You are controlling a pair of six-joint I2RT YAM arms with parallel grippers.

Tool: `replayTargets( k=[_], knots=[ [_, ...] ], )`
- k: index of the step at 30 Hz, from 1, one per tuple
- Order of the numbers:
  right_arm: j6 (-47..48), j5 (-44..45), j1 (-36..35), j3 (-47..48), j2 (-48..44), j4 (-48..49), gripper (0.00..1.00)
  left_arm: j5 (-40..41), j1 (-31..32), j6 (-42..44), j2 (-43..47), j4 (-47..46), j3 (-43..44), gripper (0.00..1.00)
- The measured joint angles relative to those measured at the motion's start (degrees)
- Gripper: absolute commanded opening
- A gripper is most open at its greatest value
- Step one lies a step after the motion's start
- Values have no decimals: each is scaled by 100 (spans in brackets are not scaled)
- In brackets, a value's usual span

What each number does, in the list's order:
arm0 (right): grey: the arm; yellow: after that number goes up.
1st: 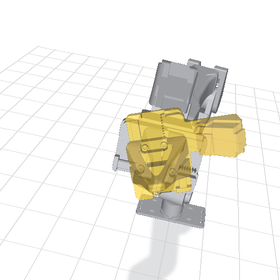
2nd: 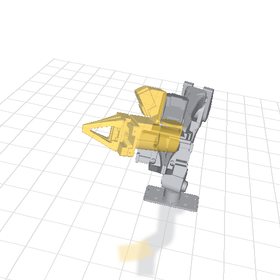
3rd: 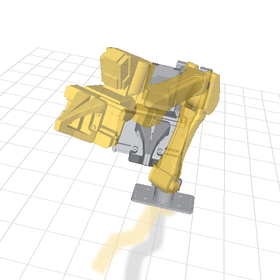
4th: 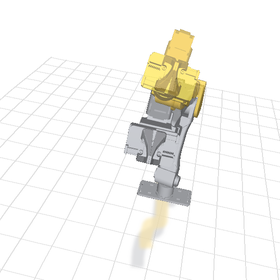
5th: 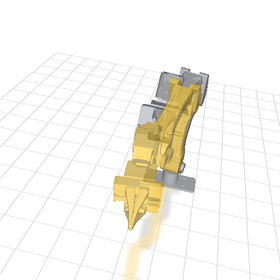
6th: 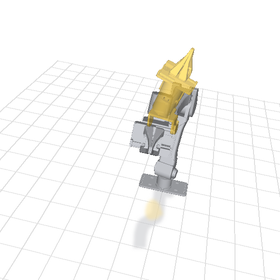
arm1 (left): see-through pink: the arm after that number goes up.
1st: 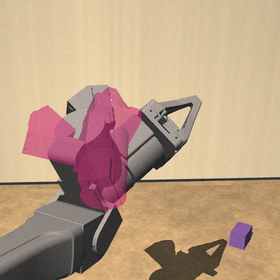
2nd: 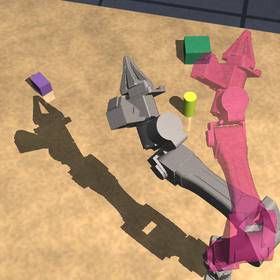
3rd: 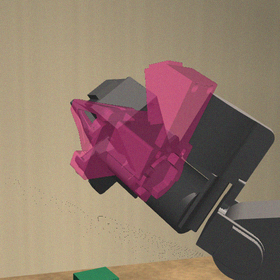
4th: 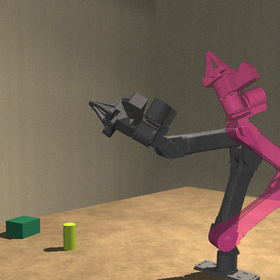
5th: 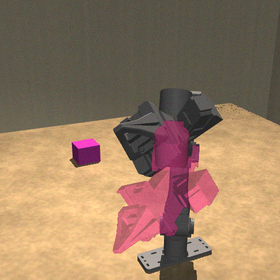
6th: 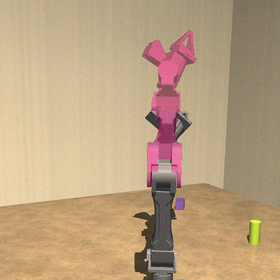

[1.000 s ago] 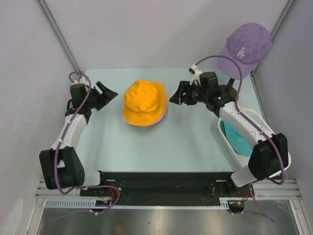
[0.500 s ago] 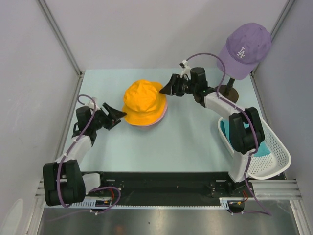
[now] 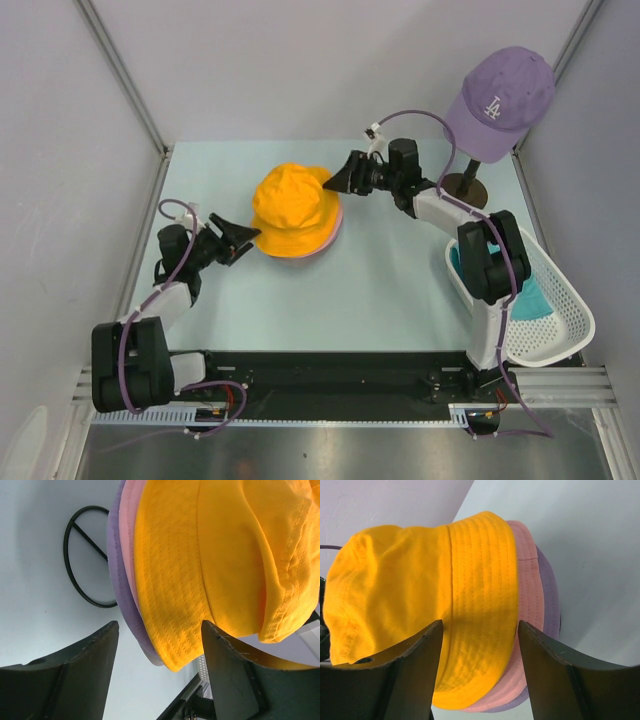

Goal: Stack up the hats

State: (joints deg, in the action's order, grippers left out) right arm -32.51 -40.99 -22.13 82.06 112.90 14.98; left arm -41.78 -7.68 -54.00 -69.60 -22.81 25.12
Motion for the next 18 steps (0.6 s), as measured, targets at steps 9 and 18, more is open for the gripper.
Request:
replayTargets(
  k=[9,18],
  knots=[
    [-275,-234,9,26,221,385,52,-61,0,-216,-343,-562,-63,47],
    [-474,-256,28,35,339,518,19,-37,4,-354,-428,-713,-146,36]
  ],
)
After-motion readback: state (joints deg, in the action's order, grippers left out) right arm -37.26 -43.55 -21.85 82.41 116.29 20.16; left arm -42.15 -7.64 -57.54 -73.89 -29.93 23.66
